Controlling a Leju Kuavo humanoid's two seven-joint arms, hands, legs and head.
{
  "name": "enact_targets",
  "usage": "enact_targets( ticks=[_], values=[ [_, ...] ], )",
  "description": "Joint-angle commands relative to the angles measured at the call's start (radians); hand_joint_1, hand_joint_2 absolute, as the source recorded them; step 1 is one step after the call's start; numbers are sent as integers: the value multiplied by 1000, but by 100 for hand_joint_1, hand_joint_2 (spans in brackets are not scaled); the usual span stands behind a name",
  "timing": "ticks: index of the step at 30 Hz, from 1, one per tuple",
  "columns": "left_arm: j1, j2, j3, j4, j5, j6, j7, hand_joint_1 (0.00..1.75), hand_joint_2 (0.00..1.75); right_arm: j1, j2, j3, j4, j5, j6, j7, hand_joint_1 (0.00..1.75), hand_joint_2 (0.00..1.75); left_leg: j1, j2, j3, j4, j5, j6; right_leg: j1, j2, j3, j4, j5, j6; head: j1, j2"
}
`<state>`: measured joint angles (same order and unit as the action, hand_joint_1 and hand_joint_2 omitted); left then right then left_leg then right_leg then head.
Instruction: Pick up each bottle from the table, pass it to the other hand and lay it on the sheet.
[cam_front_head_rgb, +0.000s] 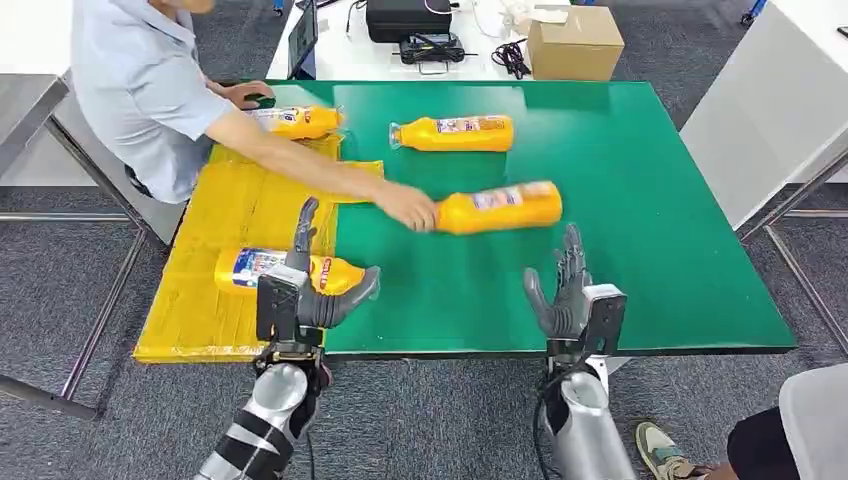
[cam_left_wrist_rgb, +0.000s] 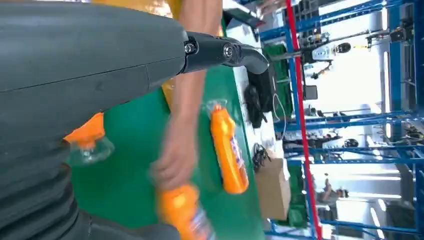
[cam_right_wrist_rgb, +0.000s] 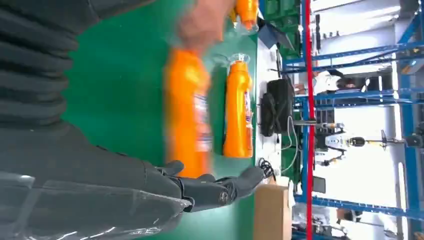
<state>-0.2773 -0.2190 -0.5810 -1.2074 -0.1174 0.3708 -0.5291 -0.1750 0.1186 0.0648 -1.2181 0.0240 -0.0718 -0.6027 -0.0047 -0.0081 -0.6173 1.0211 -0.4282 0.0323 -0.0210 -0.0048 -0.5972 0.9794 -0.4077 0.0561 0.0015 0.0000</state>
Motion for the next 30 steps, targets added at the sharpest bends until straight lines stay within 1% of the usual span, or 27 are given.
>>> enact_targets(
  ticks=[1, 4, 5, 6, 7, 13, 14, 15, 16, 18, 19, 20, 21, 22, 24, 25, 27, 29, 30],
  values=[
    [47, 7, 13, 3, 103, 42, 17, 0, 175, -35, -106, 122, 110, 639, -553, 179, 0, 175, 1, 3, 6, -2, -1, -2, 1, 3, 5, -2, 0, -2, 0, 0],
    [40, 7, 6, 0, 102, 39, 20, 0, 175, -107, -164, 128, 219, 764, -566, 224, 0, 175, 1, 1, 4, -1, -1, -1, 1, 0, 4, -2, -1, -2, 0, 0],
    [39, 5, 3, -1, 102, 37, 21, 0, 175, -120, -170, 127, 231, 767, -559, 222, 0, 175, 1, 2, 4, 0, -1, -1, 1, 2, 4, -2, 0, -2, 0, 0],
    [38, 3, -10, -2, 87, 46, 23, 0, 175, -152, -172, 129, 283, 808, -568, 233, 0, 175, 0, 1, 2, -1, 0, -1, 0, 1, 3, -1, 0, -1, 0, 0],
    [39, 2, -16, -3, 85, 44, 24, 0, 175, -165, -176, 139, 304, 834, -561, 245, 0, 175, 1, 3, 5, -1, -1, -1, 1, 2, 5, -2, 0, -2, 0, 0],
    [39, 1, -19, -2, 83, 46, 27, 0, 175, -171, -175, 140, 311, 837, -557, 248, 0, 175, 0, 1, 2, -1, 0, -1, 1, 1, 3, -1, 0, -1, 0, 0],
    [39, 1, -19, -2, 83, 46, 27, 0, 175, -171, -175, 140, 311, 837, -557, 248, 0, 175, 2, 2, 8, -1, -3, -3, 2, 2, 8, -1, -2, -4, 0, 0],
    [39, 1, -19, -2, 83, 46, 27, 0, 175, -171, -175, 140, 311, 837, -557, 248, 0, 175, 1, 2, 4, -1, -1, -2, 1, 2, 4, -1, 0, -2, 0, 0],
    [40, 2, -20, -1, 90, 38, 35, 0, 175, -175, -174, 152, 325, 863, -555, 273, 0, 175, 1, 2, 7, -1, -2, -3, 1, 2, 7, -1, -2, -3, 0, 0],
    [37, 1, -25, 10, 97, 30, 49, 0, 175, -210, -181, 184, 396, 921, -524, 317, 0, 175, 1, 2, 4, 0, -1, -2, 1, 2, 4, -1, -1, -2, 0, 0],
    [35, -1, -25, 16, 92, 38, 55, 0, 175, -222, -178, 187, 423, 921, -508, 323, 0, 175, 1, 3, 4, 0, -1, -1, 1, 2, 3, -1, 0, -2, 0, 0],
    [30, -4, -24, 29, 94, 37, 65, 0, 175, -250, -176, 201, 484, 926, -460, 336, 0, 175, 1, 3, 6, 0, -2, -2, 1, 3, 5, -1, -1, -2, 0, 0],
    [28, -6, -25, 34, 95, 34, 68, 0, 175, -266, -179, 214, 517, 936, -442, 350, 0, 175, 2, 4, 8, 0, -3, -2, 2, 4, 7, -1, -1, -3, 0, 0],
    [24, -8, -27, 39, 96, 30, 70, 0, 175, -283, -180, 228, 550, 955, -436, 361, 0, 175, 1, 3, 3, -1, -1, -1, 1, 2, 3, -1, 0, -1, 0, 0],
    [18, -11, -31, 43, 90, 30, 75, 0, 175, -308, -181, 251, 594, 986, -449, 373, 0, 175, 1, 3, 4, 0, -1, -2, 1, 3, 4, -1, 0, -2, 0, 0],
    [17, -15, -35, 41, 88, 29, 78, 0, 175, -326, -175, 252, 617, 972, -406, 370, 0, 175, 1, 2, 3, 0, -1, -1, 1, 2, 3, -1, 0, -1, 0, 0],
    [19, -15, -44, 27, 80, 30, 79, 0, 175, -339, -168, 252, 621, 945, -358, 354, 0, 175, 1, 2, 4, 0, -1, -1, 1, 2, 4, -1, 0, -2, 0, 0],
    [22, -13, -54, 12, 65, 38, 81, 0, 175, -338, -165, 259, 601, 915, -316, 336, 0, 175, 2, 3, 8, 0, -2, -3, 2, 3, 7, -1, 0, -4, 0, 0],
    [24, -13, -55, 3, 64, 36, 83, 0, 175, -328, -162, 258, 573, 873, -284, 310, 0, 175, 1, 1, 5, 0, 0, -1, 1, 0, 5, -1, 0, -2, 0, 0]
  ],
)
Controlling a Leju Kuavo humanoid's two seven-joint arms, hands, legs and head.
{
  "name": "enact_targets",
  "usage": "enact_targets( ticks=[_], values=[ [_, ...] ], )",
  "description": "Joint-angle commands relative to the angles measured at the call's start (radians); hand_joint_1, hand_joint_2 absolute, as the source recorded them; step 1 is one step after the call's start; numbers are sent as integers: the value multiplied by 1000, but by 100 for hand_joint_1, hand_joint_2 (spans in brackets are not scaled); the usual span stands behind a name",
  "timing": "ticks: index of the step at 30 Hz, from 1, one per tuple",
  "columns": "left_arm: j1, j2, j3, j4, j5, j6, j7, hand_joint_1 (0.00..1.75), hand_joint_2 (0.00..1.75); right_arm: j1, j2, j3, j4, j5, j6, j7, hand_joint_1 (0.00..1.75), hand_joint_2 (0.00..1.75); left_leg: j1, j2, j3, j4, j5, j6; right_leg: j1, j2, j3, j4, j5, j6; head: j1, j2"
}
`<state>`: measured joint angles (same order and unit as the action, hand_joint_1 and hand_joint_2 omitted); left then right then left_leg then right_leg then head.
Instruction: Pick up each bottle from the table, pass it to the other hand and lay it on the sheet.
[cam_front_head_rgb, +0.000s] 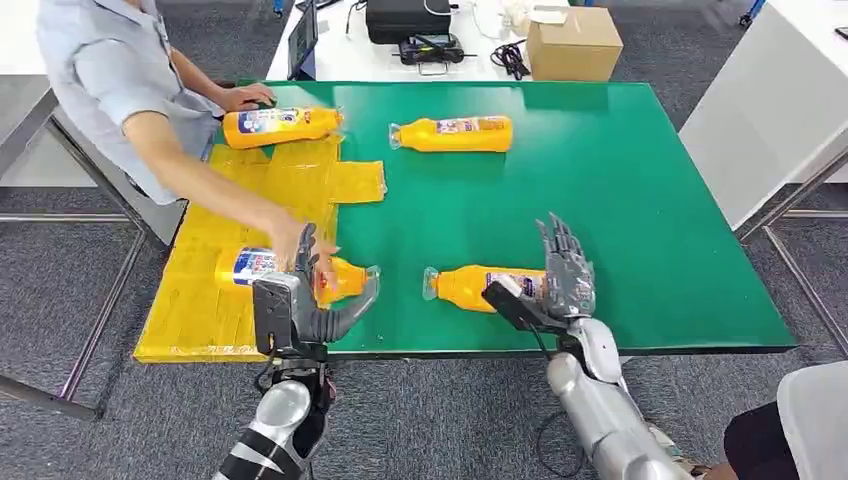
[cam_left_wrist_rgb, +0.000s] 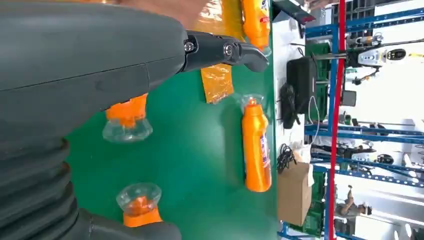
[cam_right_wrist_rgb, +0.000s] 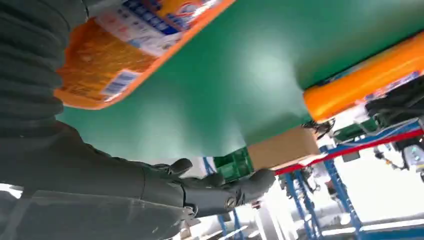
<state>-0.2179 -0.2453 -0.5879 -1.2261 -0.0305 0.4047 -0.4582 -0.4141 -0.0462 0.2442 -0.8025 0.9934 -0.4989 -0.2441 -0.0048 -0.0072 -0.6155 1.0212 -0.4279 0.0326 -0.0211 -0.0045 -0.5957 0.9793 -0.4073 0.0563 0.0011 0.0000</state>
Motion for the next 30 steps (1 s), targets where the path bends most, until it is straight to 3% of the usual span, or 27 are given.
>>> enact_targets(
  ticks=[1, 8, 13, 14, 17, 19, 20, 23, 30],
  values=[
    [-34, 14, -50, 18, -25, 0, 12, 0, 175, -75, 6, 77, 127, -138, 175, -81, 0, 175, 2, 0, 5, -1, -1, -2, 2, 0, 5, -2, -1, -3, 0, 0],
    [-40, 0, -52, 22, -47, -3, -1, 0, 175, 0, -38, 177, -89, -286, 362, -161, 0, 175, 1, -1, 3, 0, 0, -1, 1, -1, 4, 0, -1, -2, 0, 0],
    [-34, 2, -51, 8, -52, -10, 1, 0, 175, -22, -69, 207, -83, -277, 401, -126, 0, 175, 1, 1, 4, 1, -2, -2, 1, 1, 4, 0, -1, -2, 0, 0],
    [-36, 1, -52, 9, -58, -12, 0, 0, 175, -25, -75, 211, -79, -319, 455, -151, 0, 175, 1, 0, 4, 1, -2, -1, 1, 0, 4, 0, -1, -2, 0, 0],
    [-41, -2, -54, 17, -57, -16, -1, 0, 175, -23, -74, 207, -79, -347, 476, -166, 0, 175, 1, -1, 3, 0, -1, -1, 1, 0, 4, 0, -1, -2, 0, 0],
    [-43, -5, -52, 22, -57, -17, -1, 0, 175, -25, -79, 215, -80, -331, 459, -154, 0, 175, 0, -1, 3, 0, -1, -1, 0, 0, 3, 0, -1, -2, 0, 0],
    [-43, -7, -50, 22, -56, -19, -1, 0, 175, -28, -95, 253, -86, -246, 387, -127, 0, 175, 1, 0, 3, 0, -1, -2, 1, 0, 4, 0, -1, -2, 0, 0],
    [-30, -6, -37, 4, -62, -22, 14, 0, 175, -49, -132, 329, -86, -97, 346, -14, 0, 175, 1, 1, 6, 0, -2, -3, 2, 1, 6, 0, -2, -4, 0, 0],
    [-27, -4, -34, 1, -61, -22, 17, 0, 175, -54, -135, 334, -86, -86, 347, -4, 0, 175, 0, 1, 2, 0, -1, -1, 1, 1, 2, 0, 0, -2, 0, 0]
  ],
)
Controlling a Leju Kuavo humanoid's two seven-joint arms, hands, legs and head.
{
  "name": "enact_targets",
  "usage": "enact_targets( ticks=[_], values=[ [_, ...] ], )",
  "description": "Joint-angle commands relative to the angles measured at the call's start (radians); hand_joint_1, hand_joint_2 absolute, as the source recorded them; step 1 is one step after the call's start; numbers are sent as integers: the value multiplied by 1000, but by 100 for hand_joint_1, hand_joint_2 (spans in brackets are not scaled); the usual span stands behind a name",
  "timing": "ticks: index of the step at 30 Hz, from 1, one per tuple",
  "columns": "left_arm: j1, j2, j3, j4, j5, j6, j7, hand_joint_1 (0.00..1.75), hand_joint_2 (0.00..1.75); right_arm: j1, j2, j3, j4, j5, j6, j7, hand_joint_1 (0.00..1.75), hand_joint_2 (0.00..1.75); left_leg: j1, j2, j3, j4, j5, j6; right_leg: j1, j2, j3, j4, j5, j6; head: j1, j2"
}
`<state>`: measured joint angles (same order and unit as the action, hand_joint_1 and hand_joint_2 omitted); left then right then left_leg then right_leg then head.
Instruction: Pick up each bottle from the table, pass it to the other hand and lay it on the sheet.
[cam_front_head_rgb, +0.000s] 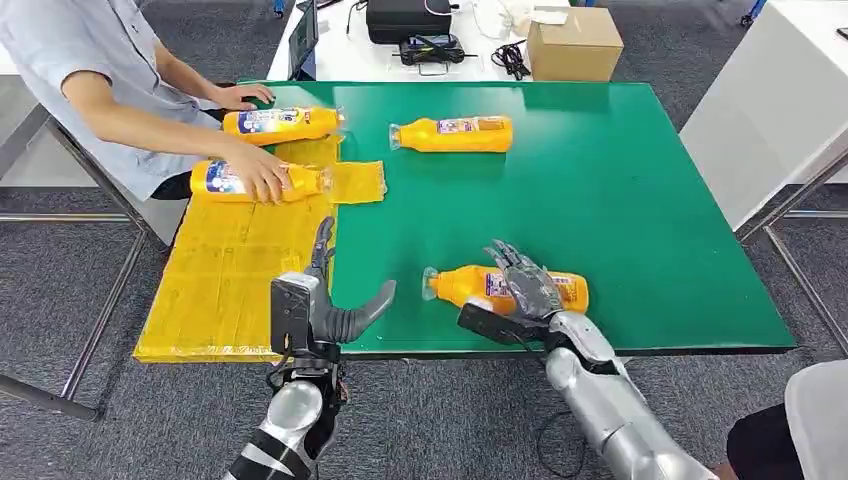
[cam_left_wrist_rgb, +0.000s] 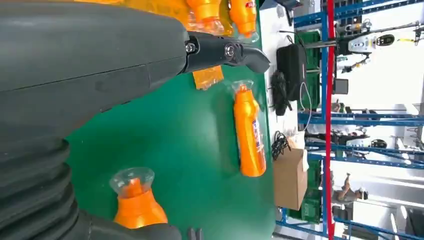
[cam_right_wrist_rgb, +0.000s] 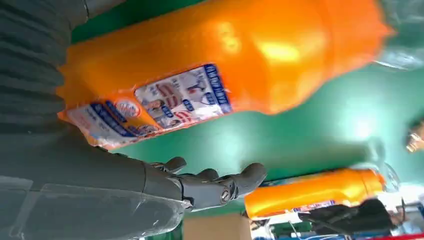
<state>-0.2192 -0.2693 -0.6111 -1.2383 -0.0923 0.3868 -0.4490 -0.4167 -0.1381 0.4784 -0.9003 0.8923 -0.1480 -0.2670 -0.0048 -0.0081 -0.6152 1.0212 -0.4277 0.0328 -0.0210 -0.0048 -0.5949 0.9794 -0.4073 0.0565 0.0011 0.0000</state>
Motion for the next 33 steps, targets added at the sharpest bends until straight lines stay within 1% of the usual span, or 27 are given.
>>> enact_targets(
  ticks=[1, 2, 3, 4, 6, 7, 9, 11, 14, 16, 20, 21, 22, 23, 26, 27, 29, 31, 32, 33],
  values=[
    [-26, 20, -11, 14, 1, -4, 8, 0, 175, -51, -43, 100, 11, 15, -4, 19, 0, 175, 1, 2, 4, 0, -2, -2, 1, 2, 3, 0, -1, -3, 0, 0],
    [-20, 19, -3, 9, -2, -4, 13, 0, 175, -63, -52, 123, 23, 57, 12, 78, 0, 175, 1, 2, 3, 0, -2, -2, 1, 2, 2, 0, -1, -2, 0, 0],
    [-16, 20, 2, 8, -1, -4, 17, 0, 175, -75, -58, 136, 35, 73, 29, 97, 0, 175, 0, 2, 2, 0, -1, -1, 0, 1, 1, 0, 0, -2, 0, 0],
    [-14, 21, 6, 7, -2, -7, 18, 0, 175, -83, -62, 143, 45, 88, 28, 125, 0, 175, 1, 3, 4, 0, -2, -2, 1, 2, 3, 0, -1, -3, 0, 0],
    [-7, 20, 15, 6, -4, -6, 24, 0, 175, -97, -60, 145, 74, 125, 9, 182, 0, 175, 0, 2, 1, 0, -1, -1, 0, 2, 1, 0, 0, -1, 0, 0],
    [-6, 21, 17, 6, -6, -4, 25, 0, 175, -102, -58, 147, 87, 149, -16, 200, 0, 175, 0, 3, 3, 0, -2, -2, 1, 3, 3, 0, -1, -3, 0, 0],
    [-7, 20, 18, 14, -7, -7, 26, 0, 175, -102, -42, 120, 105, 127, -4, 186, 0, 175, 0, 2, 2, 0, -1, -1, 0, 2, 2, 0, 0, -2, 0, 0],
    [-7, 20, 18, 14, -7, -7, 26, 0, 175, -102, -42, 120, 105, 127, -4, 186, 0, 175, 1, 3, 4, 0, -2, -2, 1, 3, 4, -1, -1, -3, 0, 0],
    [-7, 20, 18, 14, -7, -7, 26, 0, 175, -102, -42, 120, 105, 127, -4, 186, 0, 175, 0, 2, 1, -1, 0, -1, 0, 1, 1, -1, 0, -1, 0, 0],
    [-7, 20, 18, 14, -7, -7, 26, 0, 175, -102, -42, 120, 105, 127, -4, 186, 0, 175, 1, 3, 5, 0, -2, -3, 1, 3, 4, 0, -1, -3, 0, 0],
    [-7, 20, 18, 14, -7, -7, 26, 0, 175, -102, -42, 120, 105, 127, -4, 186, 0, 175, 0, 2, 1, -1, -1, -1, 0, 1, 1, 0, 0, -1, 0, 0],
    [-7, 20, 18, 14, -7, -7, 26, 0, 175, -102, -42, 120, 105, 127, -4, 186, 0, 175, 1, 4, 6, 0, -3, -3, 2, 4, 5, -1, -1, -4, 0, 0],
    [-7, 20, 18, 14, -7, -7, 26, 0, 175, -102, -42, 120, 105, 127, -4, 186, 0, 175, 1, 2, 2, 0, -1, -1, 1, 2, 2, 0, 0, -2, 0, 0],
    [-7, 20, 18, 14, -7, -7, 26, 0, 175, -102, -42, 120, 105, 127, -4, 186, 0, 175, 1, 2, 4, 0, -2, -2, 1, 2, 4, 0, -1, -3, 0, 0],
    [-7, 20, 18, 14, -7, -7, 26, 0, 175, -102, -42, 120, 105, 127, -4, 186, 0, 175, 0, 1, 1, -1, 0, -1, 0, 1, 1, 0, 0, -1, 0, 0],
    [-10, 19, 16, 18, -6, -8, 27, 0, 175, -102, -43, 120, 109, 125, 1, 183, 0, 175, 1, 2, 3, 0, -2, -2, 1, 2, 3, -1, -1, -2, 0, 0],
    [-14, 17, 15, 30, -4, -11, 30, 0, 175, -105, -40, 118, 130, 120, 19, 182, 0, 175, 0, 1, 1, 0, 0, -1, 0, 1, 1, 0, 0, -1, 0, 0],
    [-15, 17, 18, 35, -2, -7, 32, 0, 175, -111, -35, 115, 160, 119, 34, 197, 0, 175, 1, 3, 5, 0, -2, -3, 1, 2, 5, 0, -1, -4, 0, 0],
    [-13, 17, 22, 36, 0, -5, 35, 0, 175, -118, -33, 111, 189, 122, 44, 226, 0, 175, 0, 1, 1, -1, 0, -1, 0, 1, 1, -1, 0, -1, 0, 0],
    [-12, 18, 23, 35, 0, -4, 35, 0, 175, -124, -36, 112, 202, 129, 46, 239, 0, 175, 1, 2, 3, 0, -1, -2, 1, 1, 3, -1, -1, -2, 0, 0]
  ],
)
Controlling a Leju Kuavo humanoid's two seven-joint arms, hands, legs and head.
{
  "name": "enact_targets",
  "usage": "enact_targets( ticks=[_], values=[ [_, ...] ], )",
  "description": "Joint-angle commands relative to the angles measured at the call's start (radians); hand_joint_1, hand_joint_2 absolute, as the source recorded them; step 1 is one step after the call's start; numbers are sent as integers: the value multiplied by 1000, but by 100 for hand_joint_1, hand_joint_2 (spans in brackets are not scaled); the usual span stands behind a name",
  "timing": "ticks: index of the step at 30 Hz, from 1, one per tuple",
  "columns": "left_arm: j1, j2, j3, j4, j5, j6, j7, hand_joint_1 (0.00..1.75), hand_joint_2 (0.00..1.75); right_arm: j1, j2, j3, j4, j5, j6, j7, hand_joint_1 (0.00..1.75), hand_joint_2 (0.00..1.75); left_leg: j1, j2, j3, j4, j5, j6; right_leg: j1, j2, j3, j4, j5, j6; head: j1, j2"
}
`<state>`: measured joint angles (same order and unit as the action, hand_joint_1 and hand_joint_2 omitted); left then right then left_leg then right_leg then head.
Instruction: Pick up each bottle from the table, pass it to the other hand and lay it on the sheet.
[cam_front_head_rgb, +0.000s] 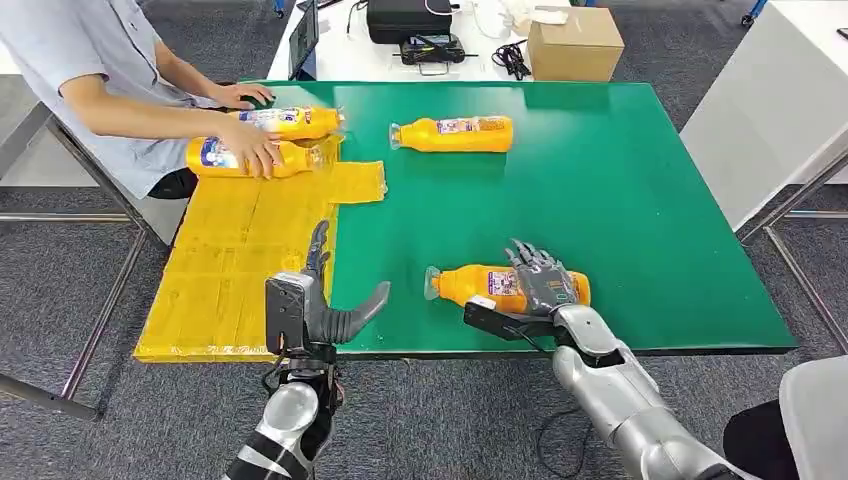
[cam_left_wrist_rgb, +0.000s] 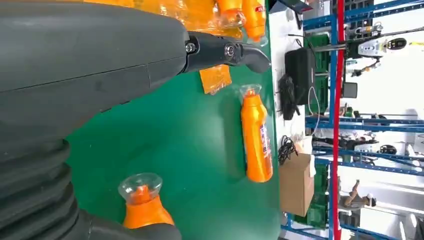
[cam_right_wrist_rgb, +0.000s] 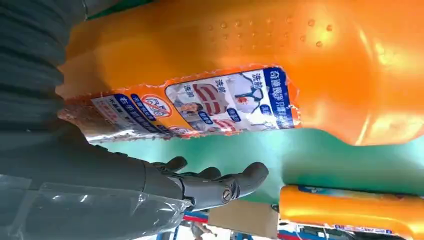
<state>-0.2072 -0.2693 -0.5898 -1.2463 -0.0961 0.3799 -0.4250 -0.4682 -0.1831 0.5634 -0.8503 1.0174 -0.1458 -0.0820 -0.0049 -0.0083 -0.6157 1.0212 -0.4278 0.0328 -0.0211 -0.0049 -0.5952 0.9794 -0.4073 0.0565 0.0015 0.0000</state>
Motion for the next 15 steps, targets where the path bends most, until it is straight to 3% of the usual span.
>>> enact_targets(
  ticks=[1, 6, 7, 8, 9, 10, 15],
  values=[
    [-21, 18, 2, 41, 3, 3, 12, 0, 175, -75, 10, 19, 167, 7, 38, 71, 0, 175, 0, 2, 3, -1, -1, -1, 0, 1, 3, -1, 0, -2, 0, 0],
    [-13, 25, -7, 30, -1, -2, 16, 0, 175, -74, 4, -46, 224, -37, 67, 67, 0, 175, 1, 0, 5, -1, -1, -2, 1, -1, 4, -1, -1, -2, 0, 0],
    [-21, 28, -16, 37, 1, -7, 15, 0, 175, -76, -1, -74, 263, -96, 160, 52, 0, 175, 1, 0, 5, -1, -1, -2, 1, -1, 4, -1, -1, -2, 0, 0],
    [-36, 27, -23, 56, 3, -14, 15, 0, 175, -60, -39, -85, 298, -120, 178, 21, 35, 175, 1, -1, 5, -1, -1, -2, 1, -1, 6, -2, -1, -3, 0, 0],
    [-40, 26, -24, 61, 6, -17, 14, 0, 175, -53, -56, -92, 315, -133, 182, 4, 152, 175, 1, 0, 4, -1, 0, -1, 1, -1, 4, -2, 0, -2, 0, 0],
    [-42, 25, -23, 65, 10, -20, 12, 0, 175, -47, -70, -100, 326, -147, 190, -17, 175, 175, 1, -4, 4, -1, 0, -1, 1, -4, 5, -2, -1, -1, 0, 0],
    [-53, 29, -32, 77, 40, -58, 7, 0, 175, -9, -119, -161, 336, -252, 270, -82, 175, 175, 2, -7, 12, -2, 0, -1, 2, -8, 13, -6, -1, -2, 0, 0]
  ],
)
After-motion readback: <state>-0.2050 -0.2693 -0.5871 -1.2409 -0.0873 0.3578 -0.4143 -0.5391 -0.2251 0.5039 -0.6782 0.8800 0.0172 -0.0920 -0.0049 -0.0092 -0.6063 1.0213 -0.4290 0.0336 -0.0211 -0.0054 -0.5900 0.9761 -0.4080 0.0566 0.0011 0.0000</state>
